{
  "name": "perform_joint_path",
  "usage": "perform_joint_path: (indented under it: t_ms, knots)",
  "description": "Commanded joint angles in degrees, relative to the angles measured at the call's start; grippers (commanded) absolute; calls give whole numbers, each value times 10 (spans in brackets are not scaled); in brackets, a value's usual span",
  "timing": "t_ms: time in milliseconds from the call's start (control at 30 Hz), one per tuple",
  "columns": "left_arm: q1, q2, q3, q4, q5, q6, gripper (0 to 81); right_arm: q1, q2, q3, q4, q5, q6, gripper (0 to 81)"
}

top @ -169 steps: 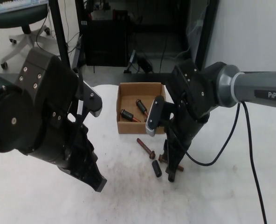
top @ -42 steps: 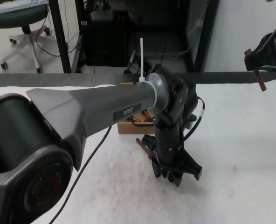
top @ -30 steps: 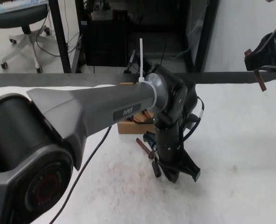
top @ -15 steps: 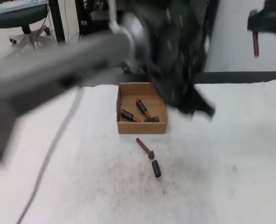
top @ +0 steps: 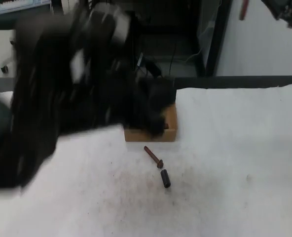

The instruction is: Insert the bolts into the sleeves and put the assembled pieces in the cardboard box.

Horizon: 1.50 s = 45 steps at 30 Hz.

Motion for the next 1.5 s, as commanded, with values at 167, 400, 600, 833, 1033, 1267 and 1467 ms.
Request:
perform_joint_path:
  t_ms: [167, 400, 600, 833, 1033, 1267, 1467]
  knots:
    - [33, 0, 185, -361, 107, -35, 3, 144, -12, 115, -360, 24, 95, 8]
    - [33, 26, 190, -353, 69, 247, 3, 225, -11, 145, -310, 11, 9, 8]
    - [33, 38, 190, -349, 10, 342, 3, 250, -11, 146, -196, 46, -134, 8]
    - [33, 38, 190, -351, 15, 343, 3, 271, -11, 146, -119, 161, -289, 8]
    - [33, 38, 190, -356, 15, 314, 3, 303, -7, 145, -106, 196, -325, 8]
    - [33, 38, 190, -383, 15, 291, 3, 338, 26, 145, -107, 222, -342, 8]
    - [33, 36, 190, -389, 15, 291, 3, 346, 42, 145, -110, 240, -361, 8]
